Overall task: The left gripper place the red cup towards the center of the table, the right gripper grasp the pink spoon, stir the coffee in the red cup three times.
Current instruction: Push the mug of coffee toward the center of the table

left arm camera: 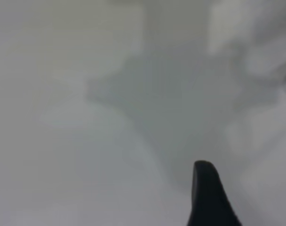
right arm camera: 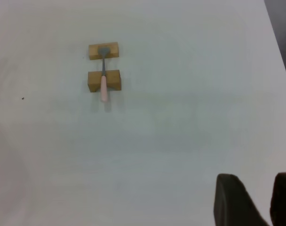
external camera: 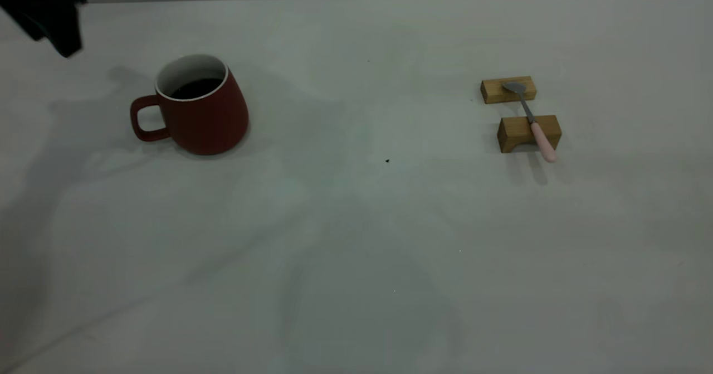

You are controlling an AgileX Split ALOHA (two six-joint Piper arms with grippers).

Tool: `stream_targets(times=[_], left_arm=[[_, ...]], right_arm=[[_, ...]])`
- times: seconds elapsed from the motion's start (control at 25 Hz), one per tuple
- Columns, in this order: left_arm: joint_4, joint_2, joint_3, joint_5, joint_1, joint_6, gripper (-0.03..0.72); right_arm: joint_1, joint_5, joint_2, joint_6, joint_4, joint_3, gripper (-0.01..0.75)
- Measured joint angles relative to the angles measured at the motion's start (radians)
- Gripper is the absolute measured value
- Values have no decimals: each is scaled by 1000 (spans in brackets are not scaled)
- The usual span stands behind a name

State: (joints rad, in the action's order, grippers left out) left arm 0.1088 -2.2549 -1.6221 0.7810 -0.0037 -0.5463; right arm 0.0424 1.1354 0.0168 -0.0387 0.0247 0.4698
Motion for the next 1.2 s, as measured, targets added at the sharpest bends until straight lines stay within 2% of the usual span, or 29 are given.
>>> stream_targets(times=[0.12, 0.24, 0.4, 0.56, 0.8, 1.2], left_arm=[[-23, -85, -68, 3, -7, -260, 501], [-81, -138, -81, -65, -7, -532, 501], [-239, -182, -81, -156, -7, -851, 501], [-390, -216, -81, -159, -7, -1074, 501], [-525, -231, -81, -155, -28, -1175, 501], [-581, -231, -81, -152, -150, -1090, 501]], right_arm=[[0, 0, 0, 0, 0, 0, 237], [0, 0, 0, 0, 0, 0, 237], [0, 0, 0, 0, 0, 0, 237], [0, 0, 0, 0, 0, 0, 237], [0, 0, 0, 0, 0, 0, 237], [0, 0, 0, 0, 0, -1, 237]])
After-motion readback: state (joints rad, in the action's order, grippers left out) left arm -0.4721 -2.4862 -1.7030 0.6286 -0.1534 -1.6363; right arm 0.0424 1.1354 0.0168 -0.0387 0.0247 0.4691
